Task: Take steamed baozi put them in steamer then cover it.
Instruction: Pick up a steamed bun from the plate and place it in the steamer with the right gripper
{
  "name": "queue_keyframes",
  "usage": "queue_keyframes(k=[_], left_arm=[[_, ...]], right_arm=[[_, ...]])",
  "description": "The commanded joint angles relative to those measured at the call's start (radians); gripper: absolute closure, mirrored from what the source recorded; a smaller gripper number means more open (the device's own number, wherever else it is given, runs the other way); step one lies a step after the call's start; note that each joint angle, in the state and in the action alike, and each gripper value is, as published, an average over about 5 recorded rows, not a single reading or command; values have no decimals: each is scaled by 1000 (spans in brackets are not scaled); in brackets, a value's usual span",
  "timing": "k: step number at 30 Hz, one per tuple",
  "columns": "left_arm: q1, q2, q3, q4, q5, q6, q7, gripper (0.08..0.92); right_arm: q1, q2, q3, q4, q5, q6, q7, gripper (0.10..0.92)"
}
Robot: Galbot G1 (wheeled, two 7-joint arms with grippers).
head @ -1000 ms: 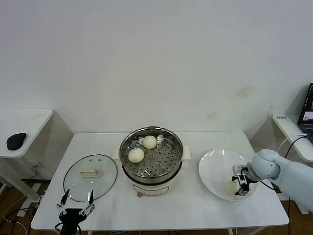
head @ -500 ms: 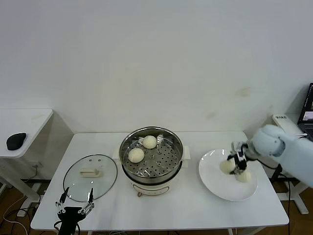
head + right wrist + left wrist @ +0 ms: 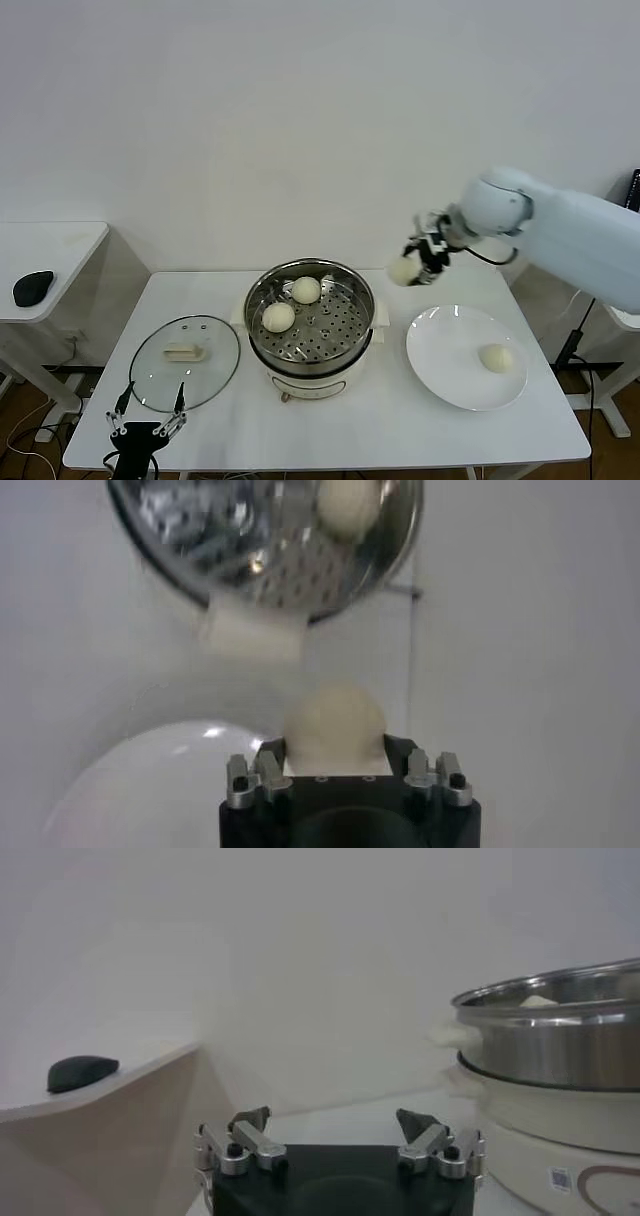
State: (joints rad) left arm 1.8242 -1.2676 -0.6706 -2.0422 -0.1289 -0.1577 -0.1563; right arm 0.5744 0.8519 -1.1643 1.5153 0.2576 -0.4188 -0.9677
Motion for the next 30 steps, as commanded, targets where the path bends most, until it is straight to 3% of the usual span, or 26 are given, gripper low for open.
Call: queue_keyframes(k=[1, 7, 17, 30], left_arm=[[9, -2, -34, 3, -21, -2, 2, 177], [9, -14, -38, 5, -23, -2, 1, 177], [27, -22, -50, 3, -25, -13, -5, 177], [30, -30, -49, 13, -24, -28, -9, 177]], right_arm=[[45, 279, -99, -41, 77, 146, 38, 406], [-6, 353, -136, -87, 34, 318, 19, 406], [-45, 442, -174, -175, -189, 551, -23, 402], [-21, 394, -193, -107, -240, 608, -93, 397]])
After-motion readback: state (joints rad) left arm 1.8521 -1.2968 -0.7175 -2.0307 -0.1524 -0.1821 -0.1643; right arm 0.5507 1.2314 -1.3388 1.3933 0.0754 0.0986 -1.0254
